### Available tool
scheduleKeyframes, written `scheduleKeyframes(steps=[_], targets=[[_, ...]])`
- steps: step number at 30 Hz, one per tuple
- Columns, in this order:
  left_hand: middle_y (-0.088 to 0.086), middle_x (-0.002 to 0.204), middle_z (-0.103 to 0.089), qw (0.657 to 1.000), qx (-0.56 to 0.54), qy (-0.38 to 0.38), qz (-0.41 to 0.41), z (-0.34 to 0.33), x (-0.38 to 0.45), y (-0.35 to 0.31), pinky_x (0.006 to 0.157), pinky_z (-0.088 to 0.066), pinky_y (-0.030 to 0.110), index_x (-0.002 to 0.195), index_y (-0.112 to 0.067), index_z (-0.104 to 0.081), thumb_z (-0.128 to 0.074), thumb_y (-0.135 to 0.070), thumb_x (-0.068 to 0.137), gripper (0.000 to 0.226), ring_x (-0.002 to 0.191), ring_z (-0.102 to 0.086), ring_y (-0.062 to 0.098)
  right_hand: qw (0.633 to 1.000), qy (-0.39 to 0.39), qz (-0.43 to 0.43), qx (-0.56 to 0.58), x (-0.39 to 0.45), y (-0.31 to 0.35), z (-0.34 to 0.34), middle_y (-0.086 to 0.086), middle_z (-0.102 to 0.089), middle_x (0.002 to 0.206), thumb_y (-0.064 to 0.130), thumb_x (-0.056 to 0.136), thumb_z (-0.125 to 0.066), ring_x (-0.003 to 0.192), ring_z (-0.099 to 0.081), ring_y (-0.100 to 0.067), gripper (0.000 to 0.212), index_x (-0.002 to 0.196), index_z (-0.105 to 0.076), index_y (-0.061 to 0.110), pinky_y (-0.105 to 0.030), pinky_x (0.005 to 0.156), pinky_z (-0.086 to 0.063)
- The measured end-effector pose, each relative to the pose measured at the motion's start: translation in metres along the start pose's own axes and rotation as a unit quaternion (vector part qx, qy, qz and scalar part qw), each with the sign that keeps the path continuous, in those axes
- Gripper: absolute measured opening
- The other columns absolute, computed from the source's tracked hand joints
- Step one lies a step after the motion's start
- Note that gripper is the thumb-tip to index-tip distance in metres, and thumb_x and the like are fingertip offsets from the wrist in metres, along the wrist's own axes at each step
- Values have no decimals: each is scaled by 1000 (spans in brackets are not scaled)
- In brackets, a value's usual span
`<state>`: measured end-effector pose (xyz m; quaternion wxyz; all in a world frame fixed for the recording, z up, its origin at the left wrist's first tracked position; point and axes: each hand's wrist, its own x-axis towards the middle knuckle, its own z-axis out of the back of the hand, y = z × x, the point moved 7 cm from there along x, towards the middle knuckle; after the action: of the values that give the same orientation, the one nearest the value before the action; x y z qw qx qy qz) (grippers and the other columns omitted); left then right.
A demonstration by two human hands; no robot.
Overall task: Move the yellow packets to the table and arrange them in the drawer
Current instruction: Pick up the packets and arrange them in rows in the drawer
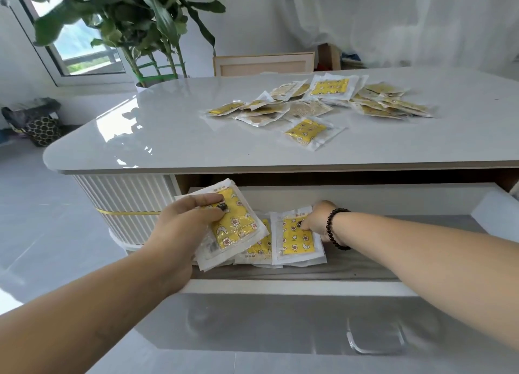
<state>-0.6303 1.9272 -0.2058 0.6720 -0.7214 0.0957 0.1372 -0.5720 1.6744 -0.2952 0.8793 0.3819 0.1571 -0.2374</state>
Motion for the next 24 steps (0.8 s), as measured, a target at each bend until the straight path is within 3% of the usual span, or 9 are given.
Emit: scheduleKeyframes(steps=[2, 4, 8, 10, 13, 15, 18, 22, 24], targets=[[11, 93, -75, 1000, 4, 8, -3, -1, -1, -1, 70, -61, 46, 98, -17, -72, -63, -1, 88, 20, 77, -75, 29, 998, -26, 11, -52, -5, 4, 1, -5, -60, 83, 19, 85, -64, 73, -62, -18, 14, 83, -55, 9, -25, 57, -52], [10, 95, -76, 1000, 9, 15, -9, -3, -1, -2, 67, -61, 44, 99, -17, -72, -63, -1, 89, 21, 78, -75, 28, 994, -45, 20, -102, -11, 7, 5, 0, -49, 69, 23, 86, -63, 59, -50, -13, 26, 71, -45, 12, -20, 43, -37], [12, 101, -73, 999, 31, 32, -17, -9, -2, -2, 66, -61, 42, 99, -17, -71, -61, 0, 90, 22, 81, -75, 29, 981, -75, 37, -175, -22, 14, 21, 0, -46, 68, 30, 90, -59, 73, -53, -17, 27, 75, -49, 10, -18, 45, -37], [12, 107, -71, 997, 55, 41, -32, -13, -1, -4, 73, -60, 42, 96, -19, -72, -60, 0, 91, 23, 84, -74, 27, 980, -81, 52, -176, -29, 22, 30, -2, -49, 70, 33, 92, -55, 73, -54, -17, 25, 92, -54, 8, -19, 49, -40], [5, 108, -71, 992, 99, 50, -56, -23, 2, -9, 86, -58, 44, 89, -26, -74, -52, -3, 95, 33, 90, -73, 22, 994, -17, 61, 86, -36, 27, 31, -11, -60, 82, 28, 94, -52, 65, -56, -20, 35, 120, -51, 3, -26, 53, -48], [2, 106, -72, 989, 117, 63, -63, -35, 5, -10, 93, -55, 44, 93, -25, -72, -45, -2, 97, 36, 94, -71, 21, 968, 63, 73, 234, -51, 29, 25, -11, -59, 79, 24, 95, -50, 59, -54, -19, 28, 113, -52, 2, -28, 52, -47], [3, 106, -68, 984, 141, 86, -70, -60, 6, -8, 90, -56, 42, 102, -25, -65, -42, 0, 98, 34, 95, -68, 22, 938, 143, 94, 301, -71, 25, 20, -10, -62, 77, 30, 96, -49, 64, -59, -22, 27, 94, -58, 4, -33, 61, -51], [4, 101, -71, 975, 176, 116, -70, -93, 8, 5, 86, -57, 46, 120, -41, -53, -46, -5, 97, 43, 88, -69, 25, 923, 178, 114, 320, -84, 11, 22, -7, -67, 82, 25, 92, -59, 67, -65, -18, 17, 92, -62, 8, -29, 57, -54], [4, 101, -69, 974, 184, 117, -67, -106, 11, 8, 66, -59, 32, 125, -46, -46, -47, -8, 97, 47, 69, -67, 14, 923, 174, 118, 322, -78, 3, 28, -5, -72, 83, 17, 89, -63, 67, -69, -16, 9, 93, -63, 8, -26, 54, -54]])
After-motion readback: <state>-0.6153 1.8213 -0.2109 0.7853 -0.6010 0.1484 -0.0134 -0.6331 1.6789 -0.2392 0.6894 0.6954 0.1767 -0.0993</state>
